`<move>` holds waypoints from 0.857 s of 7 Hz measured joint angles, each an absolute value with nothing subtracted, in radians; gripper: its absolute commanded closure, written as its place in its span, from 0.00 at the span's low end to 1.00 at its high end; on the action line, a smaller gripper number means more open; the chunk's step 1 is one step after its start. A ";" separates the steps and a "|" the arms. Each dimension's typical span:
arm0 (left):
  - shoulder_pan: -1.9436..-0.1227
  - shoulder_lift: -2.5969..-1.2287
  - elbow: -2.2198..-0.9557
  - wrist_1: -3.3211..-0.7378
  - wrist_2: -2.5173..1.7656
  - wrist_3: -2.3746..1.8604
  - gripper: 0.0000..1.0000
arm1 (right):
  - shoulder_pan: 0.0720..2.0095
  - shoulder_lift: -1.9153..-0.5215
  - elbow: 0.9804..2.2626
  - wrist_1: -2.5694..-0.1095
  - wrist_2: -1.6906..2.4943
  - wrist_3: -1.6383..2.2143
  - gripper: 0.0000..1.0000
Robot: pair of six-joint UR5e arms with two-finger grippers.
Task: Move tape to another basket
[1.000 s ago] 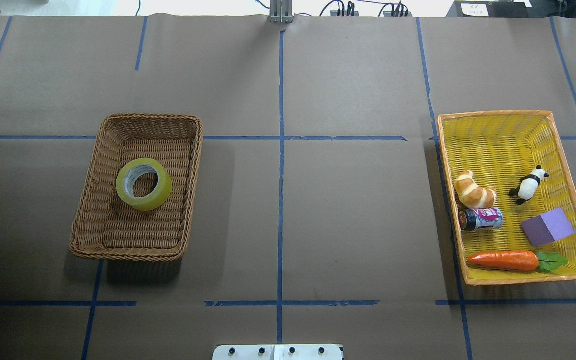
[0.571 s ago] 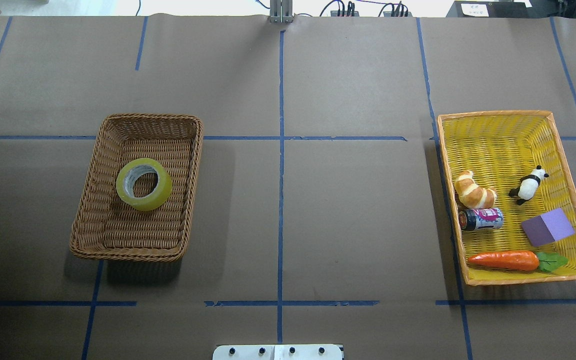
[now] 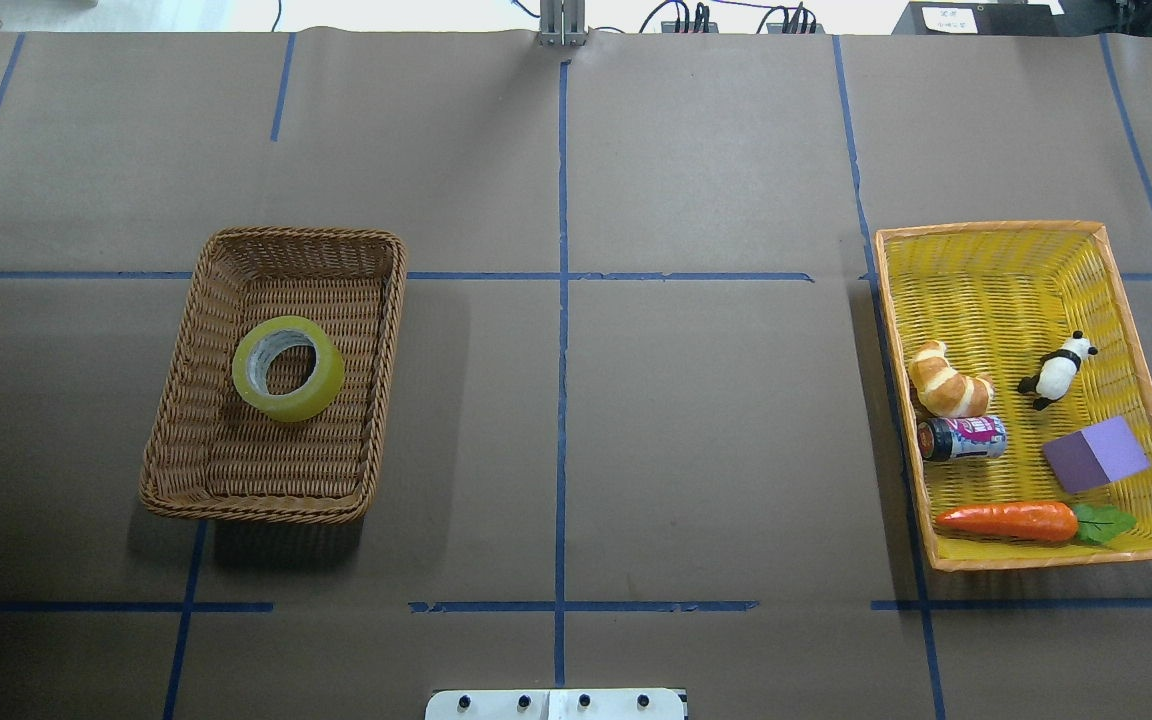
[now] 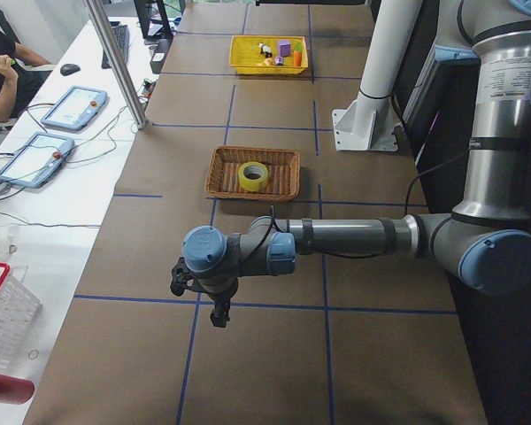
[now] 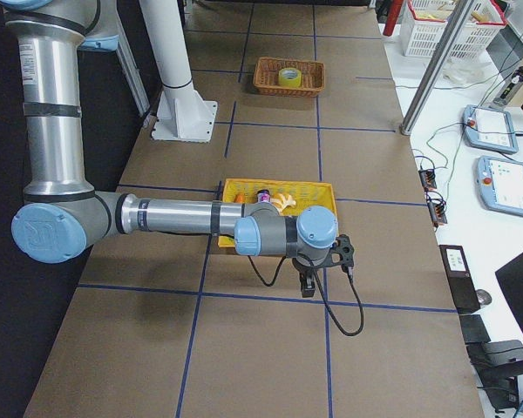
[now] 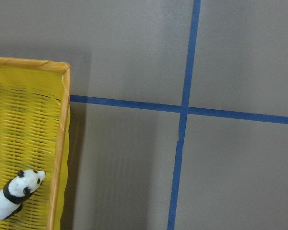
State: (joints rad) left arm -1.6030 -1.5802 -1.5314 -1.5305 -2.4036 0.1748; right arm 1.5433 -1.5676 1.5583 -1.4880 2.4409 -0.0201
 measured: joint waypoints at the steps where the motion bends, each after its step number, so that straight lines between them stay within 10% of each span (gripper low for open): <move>1: -1.604 -1.580 -1.532 -1.531 -2.404 0.175 0.00 | 1.556 -1.572 1.558 -1.487 2.426 -0.021 0.00; 6: -1.607 -1.579 -1.529 -1.532 -2.402 0.177 0.00 | 1.611 -1.580 1.557 -1.491 2.407 -0.018 0.00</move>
